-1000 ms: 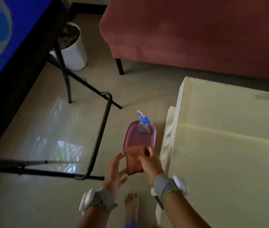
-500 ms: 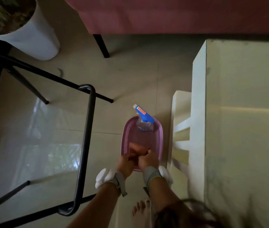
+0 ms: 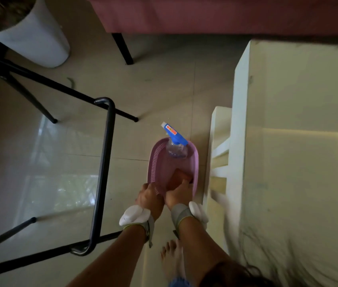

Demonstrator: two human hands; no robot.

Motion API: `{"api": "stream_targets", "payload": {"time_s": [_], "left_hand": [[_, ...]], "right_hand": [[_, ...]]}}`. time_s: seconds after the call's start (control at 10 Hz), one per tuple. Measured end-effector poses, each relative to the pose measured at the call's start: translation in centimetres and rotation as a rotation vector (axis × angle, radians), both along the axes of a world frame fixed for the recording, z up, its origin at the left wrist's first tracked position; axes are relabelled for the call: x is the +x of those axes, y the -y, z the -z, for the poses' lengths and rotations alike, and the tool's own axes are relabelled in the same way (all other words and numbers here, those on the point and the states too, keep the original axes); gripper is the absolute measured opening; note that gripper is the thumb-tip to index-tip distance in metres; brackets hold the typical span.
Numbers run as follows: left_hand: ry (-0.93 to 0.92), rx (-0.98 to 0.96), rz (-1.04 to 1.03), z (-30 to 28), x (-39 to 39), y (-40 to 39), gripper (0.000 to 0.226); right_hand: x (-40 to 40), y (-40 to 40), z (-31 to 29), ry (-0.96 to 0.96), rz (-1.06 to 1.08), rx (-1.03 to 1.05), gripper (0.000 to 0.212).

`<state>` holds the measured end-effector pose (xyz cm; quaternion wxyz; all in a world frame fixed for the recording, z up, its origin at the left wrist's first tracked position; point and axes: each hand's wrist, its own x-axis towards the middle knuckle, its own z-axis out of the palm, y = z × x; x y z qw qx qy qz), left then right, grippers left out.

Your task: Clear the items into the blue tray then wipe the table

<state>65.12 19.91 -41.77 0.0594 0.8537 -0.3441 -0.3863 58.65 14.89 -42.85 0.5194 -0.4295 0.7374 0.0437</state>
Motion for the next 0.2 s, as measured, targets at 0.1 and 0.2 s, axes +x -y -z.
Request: {"api": "stream_targets", "payload": {"time_s": [0.1, 0.2], "left_hand": [[0.109, -0.096, -0.004, -4.5, -0.6, 0.6, 0.033], [0.283, -0.149, 0.129, -13.2, -1.9, 1.9, 0.046]], "right_hand": [[-0.8, 0.0, -5.1, 0.050, -0.155, -0.154, 0.068], [-3.8, 1.4, -14.6, 0.176, -0.398, -0.361, 0.064]]}}
